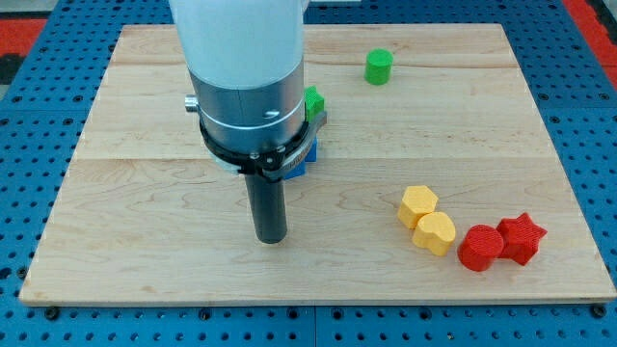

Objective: Move the triangle to the left of the green star

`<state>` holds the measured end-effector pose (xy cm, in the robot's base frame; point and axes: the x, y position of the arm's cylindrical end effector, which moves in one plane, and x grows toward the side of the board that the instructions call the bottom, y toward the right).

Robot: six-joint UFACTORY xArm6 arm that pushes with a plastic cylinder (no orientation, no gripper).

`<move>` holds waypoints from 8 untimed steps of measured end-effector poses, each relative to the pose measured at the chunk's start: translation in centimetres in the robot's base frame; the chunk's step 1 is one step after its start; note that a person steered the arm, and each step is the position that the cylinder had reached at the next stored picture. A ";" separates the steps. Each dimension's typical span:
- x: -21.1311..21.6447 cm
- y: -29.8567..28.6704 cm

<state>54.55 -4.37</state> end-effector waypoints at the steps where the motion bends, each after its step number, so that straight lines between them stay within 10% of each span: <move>1: -1.1 0.1; 8: -9.5 1.0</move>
<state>45.04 -3.32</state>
